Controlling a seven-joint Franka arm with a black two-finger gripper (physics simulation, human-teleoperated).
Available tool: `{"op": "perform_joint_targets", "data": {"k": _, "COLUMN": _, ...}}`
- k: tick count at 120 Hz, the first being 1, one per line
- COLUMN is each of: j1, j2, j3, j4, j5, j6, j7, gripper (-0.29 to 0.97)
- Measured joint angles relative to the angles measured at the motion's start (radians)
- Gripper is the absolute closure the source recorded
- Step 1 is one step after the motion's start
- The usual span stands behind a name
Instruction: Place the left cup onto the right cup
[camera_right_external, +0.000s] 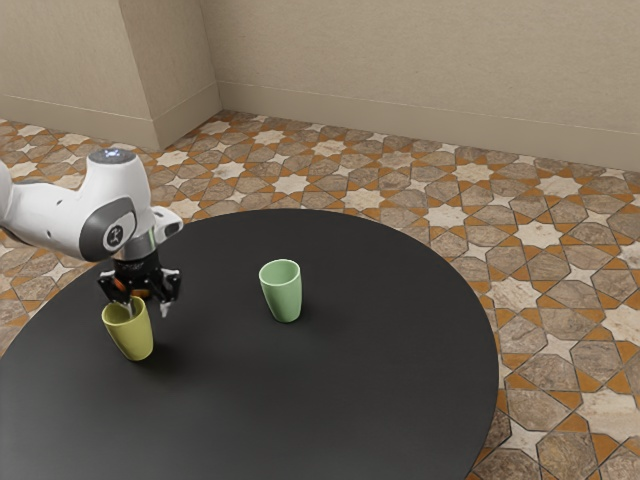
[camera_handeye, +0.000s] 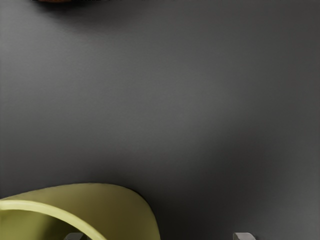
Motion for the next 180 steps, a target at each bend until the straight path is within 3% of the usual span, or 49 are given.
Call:
{"op": "perform_joint_targets", "data": {"k": 78, "j1": 0.000, "j2": 0.001, "j3": 0.000, "j4": -0.006, "j5": -0.001, "j6": 0.006, "j7": -0.002, "gripper": 0.74}}
{"op": "perform_joint_targets", "data": {"k": 115, "j1": 0.000, "j2": -0.013, "j3": 0.001, "j4": -0.005, "j5": 0.006, "j6": 0.000, "j7": -0.006, "gripper": 0.77}}
{"op": "perform_joint_targets", "data": {"k": 180, "j1": 0.025, "j2": -0.141, "j3": -0.038, "j4": 0.005, "j5": 0.016, "j6": -0.053, "j7": -0.025, "gripper": 0.78}}
